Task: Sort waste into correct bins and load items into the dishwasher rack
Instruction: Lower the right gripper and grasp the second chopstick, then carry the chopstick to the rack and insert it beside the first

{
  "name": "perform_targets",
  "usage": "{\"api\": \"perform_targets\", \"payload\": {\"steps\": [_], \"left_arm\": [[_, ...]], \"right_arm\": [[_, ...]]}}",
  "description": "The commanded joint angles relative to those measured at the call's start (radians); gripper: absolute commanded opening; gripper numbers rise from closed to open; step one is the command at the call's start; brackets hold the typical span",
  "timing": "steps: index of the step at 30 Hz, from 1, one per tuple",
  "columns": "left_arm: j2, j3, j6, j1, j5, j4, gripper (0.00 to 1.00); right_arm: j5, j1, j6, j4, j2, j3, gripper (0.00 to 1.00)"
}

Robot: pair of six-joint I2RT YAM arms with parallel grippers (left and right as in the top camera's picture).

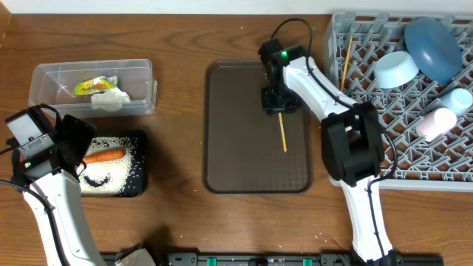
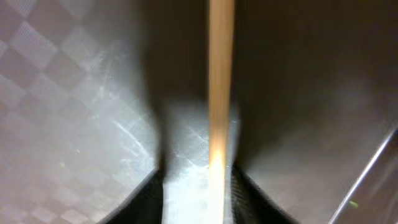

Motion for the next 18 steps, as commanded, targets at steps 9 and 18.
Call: {"api": "perform_targets", "payload": {"steps": [9, 18], "left_arm": [[-0.01, 0.01, 0.013, 0.003, -0.011, -0.003, 0.98], [-0.01, 0.01, 0.013, 0.003, -0.011, -0.003, 0.98]], "right_arm": [[-0.023, -0.031, -0.01, -0.045, 0.049, 0.005, 0.01], [-0.031, -0.108, -0.082, -0.129, -0.164, 0.134, 0.01]]}}
